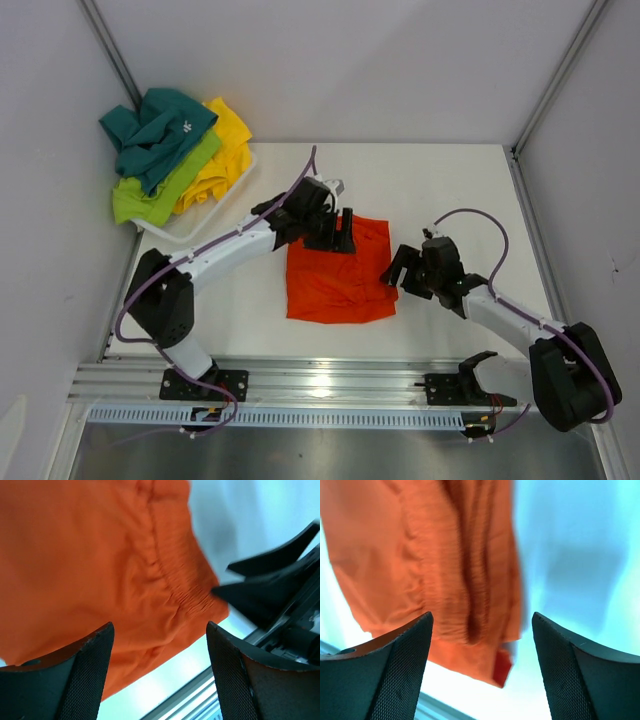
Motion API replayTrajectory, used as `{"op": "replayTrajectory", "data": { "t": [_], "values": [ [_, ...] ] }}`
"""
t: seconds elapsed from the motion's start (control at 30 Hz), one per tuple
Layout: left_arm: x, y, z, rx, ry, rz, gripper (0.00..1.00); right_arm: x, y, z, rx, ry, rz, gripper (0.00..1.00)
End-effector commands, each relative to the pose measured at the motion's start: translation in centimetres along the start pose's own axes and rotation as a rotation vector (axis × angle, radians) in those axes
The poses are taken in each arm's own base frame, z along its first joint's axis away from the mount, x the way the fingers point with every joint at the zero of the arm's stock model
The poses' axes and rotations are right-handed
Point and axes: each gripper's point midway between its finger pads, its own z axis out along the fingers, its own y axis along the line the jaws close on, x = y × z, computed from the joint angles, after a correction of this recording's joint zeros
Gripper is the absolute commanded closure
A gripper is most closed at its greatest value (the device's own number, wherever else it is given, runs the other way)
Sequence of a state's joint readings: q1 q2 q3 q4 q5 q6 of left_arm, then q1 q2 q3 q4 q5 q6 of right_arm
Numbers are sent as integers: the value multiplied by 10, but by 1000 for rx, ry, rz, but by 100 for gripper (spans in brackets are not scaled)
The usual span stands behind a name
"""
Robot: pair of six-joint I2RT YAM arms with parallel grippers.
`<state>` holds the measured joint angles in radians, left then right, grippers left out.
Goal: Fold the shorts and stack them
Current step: Fold the shorts
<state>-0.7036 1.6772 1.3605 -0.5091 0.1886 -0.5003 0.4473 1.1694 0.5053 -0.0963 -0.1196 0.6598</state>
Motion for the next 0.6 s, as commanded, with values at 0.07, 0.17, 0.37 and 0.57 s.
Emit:
{"op": "replayTrajectory", "data": {
  "t": [0.07,0.17,0.37,0.57],
  "values": [
    [25,8,-19,23,-31,-17,24,-11,-15,9,18,24,-21,16],
    [40,8,-19,29,-13,0,24,-8,-11,19,-44,58,-6,14],
    [75,3,-14,52,14,-2,24,-13,8,26,-146,34,-24,13],
    [94,10,-3,26,59,11,25,-8,7,37,-163,72,-13,14]
  ]
}}
